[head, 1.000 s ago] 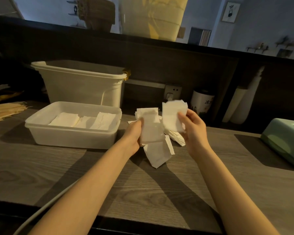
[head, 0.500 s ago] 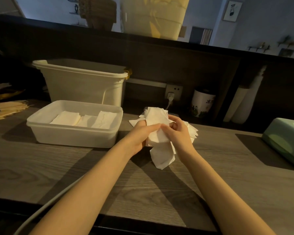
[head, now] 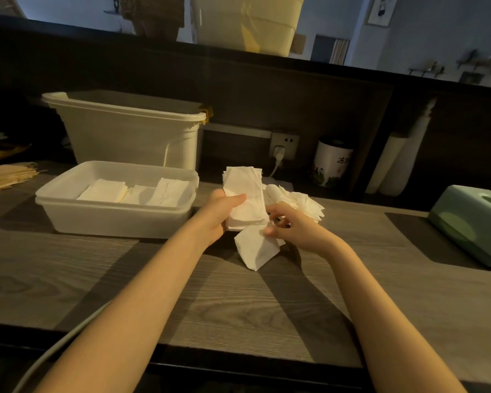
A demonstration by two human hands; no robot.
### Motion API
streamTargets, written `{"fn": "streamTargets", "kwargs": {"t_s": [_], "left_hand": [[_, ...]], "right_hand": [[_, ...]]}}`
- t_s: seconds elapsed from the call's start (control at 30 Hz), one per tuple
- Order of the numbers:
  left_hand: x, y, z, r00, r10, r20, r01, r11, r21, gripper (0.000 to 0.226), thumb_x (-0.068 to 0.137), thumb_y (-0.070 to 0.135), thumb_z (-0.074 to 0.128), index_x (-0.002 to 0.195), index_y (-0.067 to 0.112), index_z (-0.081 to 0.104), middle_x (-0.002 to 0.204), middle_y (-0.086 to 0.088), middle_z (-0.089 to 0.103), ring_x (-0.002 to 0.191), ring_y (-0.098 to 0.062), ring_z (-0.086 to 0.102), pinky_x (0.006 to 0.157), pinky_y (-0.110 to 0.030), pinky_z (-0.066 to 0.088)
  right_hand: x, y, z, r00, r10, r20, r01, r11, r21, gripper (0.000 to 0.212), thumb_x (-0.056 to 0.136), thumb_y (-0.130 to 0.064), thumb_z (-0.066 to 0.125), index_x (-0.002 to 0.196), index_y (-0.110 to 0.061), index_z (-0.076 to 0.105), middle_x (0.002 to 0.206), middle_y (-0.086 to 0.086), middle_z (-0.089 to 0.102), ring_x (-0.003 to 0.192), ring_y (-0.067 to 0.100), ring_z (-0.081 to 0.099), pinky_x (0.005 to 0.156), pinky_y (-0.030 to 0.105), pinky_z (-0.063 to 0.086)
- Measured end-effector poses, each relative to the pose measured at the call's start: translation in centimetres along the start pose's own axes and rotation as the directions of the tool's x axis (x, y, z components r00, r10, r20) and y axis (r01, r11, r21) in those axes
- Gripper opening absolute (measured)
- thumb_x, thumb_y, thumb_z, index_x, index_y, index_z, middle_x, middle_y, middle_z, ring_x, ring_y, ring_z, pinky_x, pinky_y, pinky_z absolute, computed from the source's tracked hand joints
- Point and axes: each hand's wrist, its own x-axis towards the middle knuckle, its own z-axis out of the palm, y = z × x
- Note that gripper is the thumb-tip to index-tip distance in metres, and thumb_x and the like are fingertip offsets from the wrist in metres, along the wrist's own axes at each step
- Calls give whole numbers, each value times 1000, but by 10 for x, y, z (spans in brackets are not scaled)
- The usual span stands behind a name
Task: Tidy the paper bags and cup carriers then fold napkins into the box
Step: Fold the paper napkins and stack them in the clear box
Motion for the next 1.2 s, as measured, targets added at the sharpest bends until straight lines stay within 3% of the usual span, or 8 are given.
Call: {"fn": "streamTargets", "kwargs": {"t_s": [0.1,0.3,0.5,0.6,0.77,0.87,1.0,1.2], "left_hand": [[-2,1,-2,1000,-8,25,9,1000,-3,38,91,15,58,127,12,46,123,-11,57,109,-27,58,88,-42,52],[0,4,-6,999,17,-28,-19,995,-95,34,93,15,54,126,12,46,117,-7,57,105,-25,57,89,-43,51],[6,2,-8,978,19,-207,-32,998,-60,24,94,21,53,116,19,46,109,-3,54,100,-24,55,91,-43,51],[5,0,-7,982,13,-190,-21,999,-42,26,94,22,53,118,17,45,108,-4,54,100,-23,55,89,-40,51],[1,0,-3,990,-7,-143,2,1000,-31,36,93,22,53,127,13,43,116,-8,53,105,-26,53,91,-39,48],[-1,2,-3,991,-7,-136,2,999,-37,39,94,20,52,130,12,41,121,-9,52,109,-27,53,89,-38,48],[-2,0,-1,994,-37,-100,36,999,-8,37,94,24,52,128,15,40,112,-7,54,100,-24,55,86,-37,49],[-18,2,6,954,-200,224,210,977,-21,24,96,32,46,117,21,45,101,-9,59,90,-23,58,72,-36,51]], "right_hand": [[0,1,1,1000,-21,9,21,1000,-12,19,87,-32,63,100,-22,54,93,-10,49,87,10,46,72,17,39],[-4,2,-6,995,-40,-95,36,999,-38,14,86,-32,65,86,-19,60,103,2,55,95,19,52,81,33,45],[-14,-14,-17,968,-98,-231,171,931,323,20,82,-26,57,64,-18,50,72,-6,53,77,7,53,73,21,38],[-12,-17,-16,948,-91,-305,228,863,450,22,79,-31,55,65,-15,52,66,-12,56,71,-2,57,72,14,43],[-6,-15,-14,899,66,-432,191,829,526,24,95,-27,52,78,-12,60,75,-1,57,73,14,55,73,26,45],[-2,-15,-11,852,159,-498,121,868,482,19,95,-32,52,90,-16,61,81,-3,57,76,12,54,66,22,45],[1,-16,-10,788,241,-567,154,814,560,22,96,-35,48,84,-18,54,81,0,55,77,15,53,70,29,44],[4,-17,-9,785,335,-521,179,683,708,21,98,-35,44,89,-18,52,87,1,56,80,15,56,79,36,50]]}}
